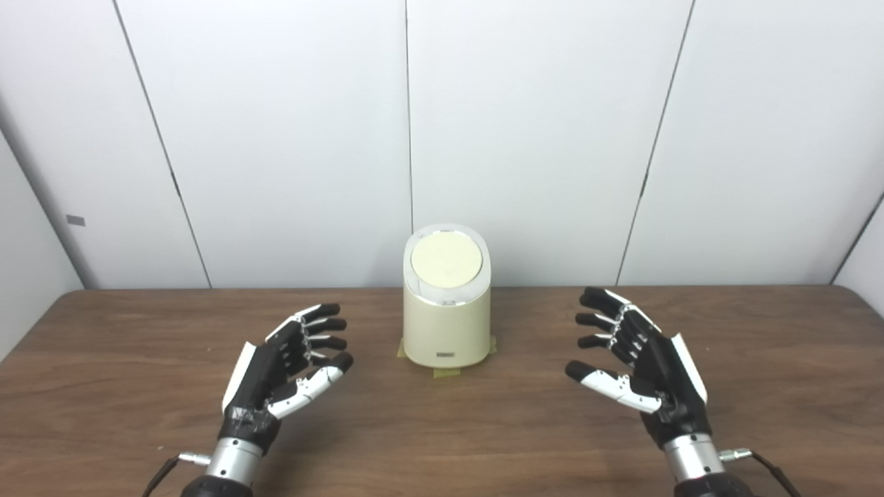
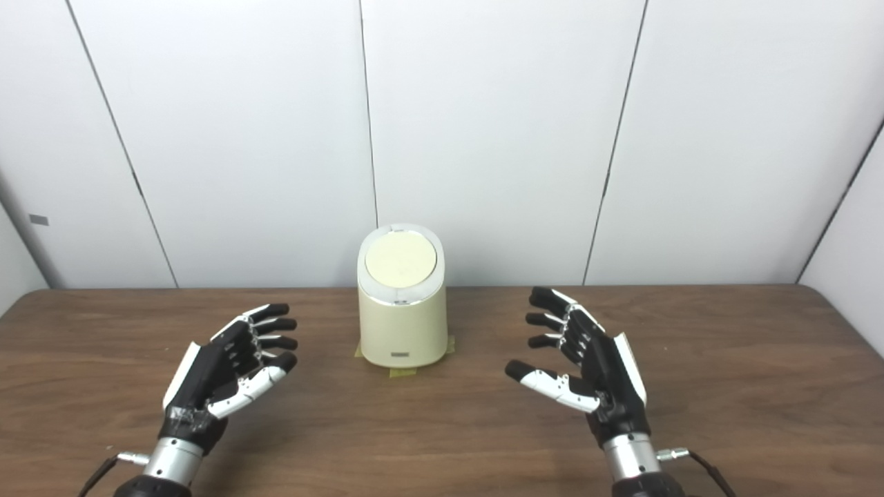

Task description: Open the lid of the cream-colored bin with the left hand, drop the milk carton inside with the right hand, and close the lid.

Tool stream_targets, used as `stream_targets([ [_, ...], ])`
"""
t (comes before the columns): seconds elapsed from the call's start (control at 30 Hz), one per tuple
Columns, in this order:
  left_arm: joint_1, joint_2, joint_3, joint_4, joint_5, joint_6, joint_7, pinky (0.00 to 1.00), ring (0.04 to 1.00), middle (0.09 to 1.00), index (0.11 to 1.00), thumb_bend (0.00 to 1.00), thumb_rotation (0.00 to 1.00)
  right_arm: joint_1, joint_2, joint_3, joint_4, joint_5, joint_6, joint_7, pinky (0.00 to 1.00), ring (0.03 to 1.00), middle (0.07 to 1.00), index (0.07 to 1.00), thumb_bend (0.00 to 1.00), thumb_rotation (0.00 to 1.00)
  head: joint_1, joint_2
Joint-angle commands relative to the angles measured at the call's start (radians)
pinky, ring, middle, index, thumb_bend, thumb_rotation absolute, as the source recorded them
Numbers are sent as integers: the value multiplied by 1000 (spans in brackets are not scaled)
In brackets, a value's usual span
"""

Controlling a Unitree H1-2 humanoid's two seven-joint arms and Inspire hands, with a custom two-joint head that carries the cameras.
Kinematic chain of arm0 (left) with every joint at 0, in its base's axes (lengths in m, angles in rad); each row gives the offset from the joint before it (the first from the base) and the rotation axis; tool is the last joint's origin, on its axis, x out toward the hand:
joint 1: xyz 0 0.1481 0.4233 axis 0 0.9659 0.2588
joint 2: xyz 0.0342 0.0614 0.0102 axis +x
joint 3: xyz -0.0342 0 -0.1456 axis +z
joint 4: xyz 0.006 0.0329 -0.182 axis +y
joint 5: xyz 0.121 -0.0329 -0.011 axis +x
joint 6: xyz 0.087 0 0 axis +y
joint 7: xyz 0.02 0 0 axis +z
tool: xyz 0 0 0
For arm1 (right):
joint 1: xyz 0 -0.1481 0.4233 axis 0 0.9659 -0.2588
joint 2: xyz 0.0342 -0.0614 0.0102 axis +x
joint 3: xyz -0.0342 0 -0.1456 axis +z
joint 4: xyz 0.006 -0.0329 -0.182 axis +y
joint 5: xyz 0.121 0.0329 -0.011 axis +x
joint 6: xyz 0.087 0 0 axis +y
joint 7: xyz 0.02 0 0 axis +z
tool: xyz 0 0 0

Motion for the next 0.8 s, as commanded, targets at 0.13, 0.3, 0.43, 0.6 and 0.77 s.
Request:
stream_targets([
  [0.13,-29,2,5,-14,-63,-58,-17,501,668,744,795,645,211,-24,-8,-5,-18,20,-31,7,604,746,806,795,756,288,2,-1],
  [0.3,-31,6,5,-12,-62,-64,-12,513,676,746,791,630,192,-23,-5,-1,-19,20,-30,6,595,747,809,793,751,271,1,-7],
  [0.43,-31,9,5,-10,-74,-62,-18,519,684,752,793,636,194,-20,-10,6,-30,26,-8,18,617,773,835,804,771,299,-4,-7],
  [0.6,-30,12,4,-2,-92,-63,-30,541,692,757,794,627,175,-20,-15,10,-35,31,6,34,693,819,887,847,842,359,-8,-8],
  [0.77,-27,21,-1,-6,-82,-60,-33,546,699,768,785,648,229,-22,-14,7,-22,29,-11,41,716,820,899,863,832,314,-11,-8],
])
